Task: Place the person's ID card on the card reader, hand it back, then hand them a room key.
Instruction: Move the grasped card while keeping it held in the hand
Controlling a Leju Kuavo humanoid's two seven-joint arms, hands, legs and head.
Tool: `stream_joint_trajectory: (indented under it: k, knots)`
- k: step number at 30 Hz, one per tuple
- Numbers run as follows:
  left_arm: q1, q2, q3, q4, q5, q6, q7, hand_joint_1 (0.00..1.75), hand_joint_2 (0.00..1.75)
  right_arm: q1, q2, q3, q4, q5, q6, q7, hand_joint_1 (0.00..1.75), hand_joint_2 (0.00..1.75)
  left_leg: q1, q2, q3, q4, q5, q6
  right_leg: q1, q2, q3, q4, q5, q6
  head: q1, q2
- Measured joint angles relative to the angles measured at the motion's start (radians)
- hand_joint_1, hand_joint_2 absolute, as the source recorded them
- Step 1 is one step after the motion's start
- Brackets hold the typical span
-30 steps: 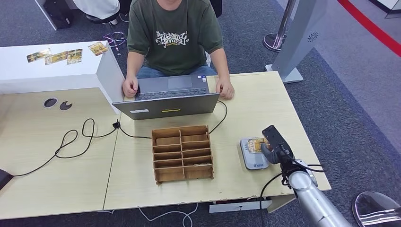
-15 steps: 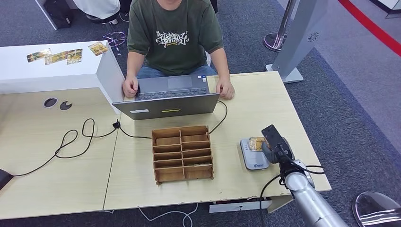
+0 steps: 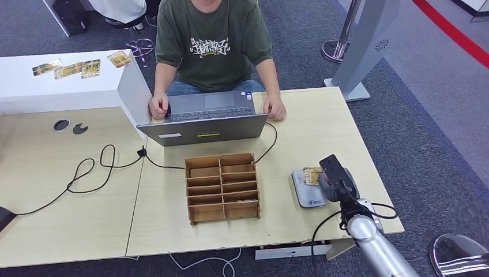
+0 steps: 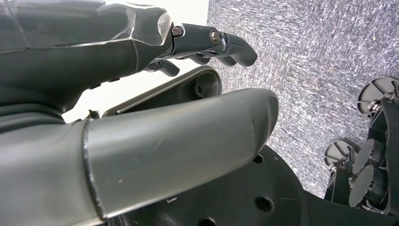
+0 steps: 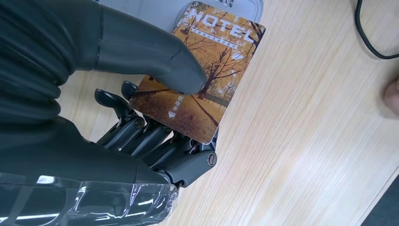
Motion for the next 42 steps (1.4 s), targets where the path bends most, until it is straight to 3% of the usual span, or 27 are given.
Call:
stream_joint_trajectory:
  k: [6,14,26,42]
  knots:
    - [0.000,0.000,0.000,0.000,0.000,0.000,-0.001,0.00,0.00,0.013,0.000,-0.008,-0.021,0.025,-0.027,0.003,1.75,1.75,0.000,0.000,0.000,0.000,0.000,0.000,0.000,0.000,0.000,0.000,0.000,0.000,0.000,0.000]
    - [0.000,-0.003,0.000,0.000,0.000,0.002,-0.001,0.00,0.00,0.032,0.005,-0.011,-0.056,0.181,-0.143,0.027,1.75,1.75,0.000,0.000,-0.001,0.000,0.000,0.000,0.000,0.000,-0.001,0.000,0.000,0.000,0.000,0.000]
    - [0.000,-0.009,0.000,0.000,-0.008,0.006,-0.001,0.00,0.00,0.071,0.032,-0.033,-0.112,0.345,-0.246,0.056,1.75,1.75,0.000,0.000,-0.001,0.000,0.000,0.000,0.000,0.000,-0.001,0.000,0.000,0.000,0.000,0.000]
    - [-0.001,-0.016,0.000,0.000,-0.031,0.015,-0.001,0.00,0.00,0.110,0.102,-0.091,-0.147,0.894,-0.461,0.183,1.75,1.75,0.000,0.000,-0.001,0.000,0.000,0.000,0.000,0.000,-0.001,0.000,0.000,0.000,0.000,0.000]
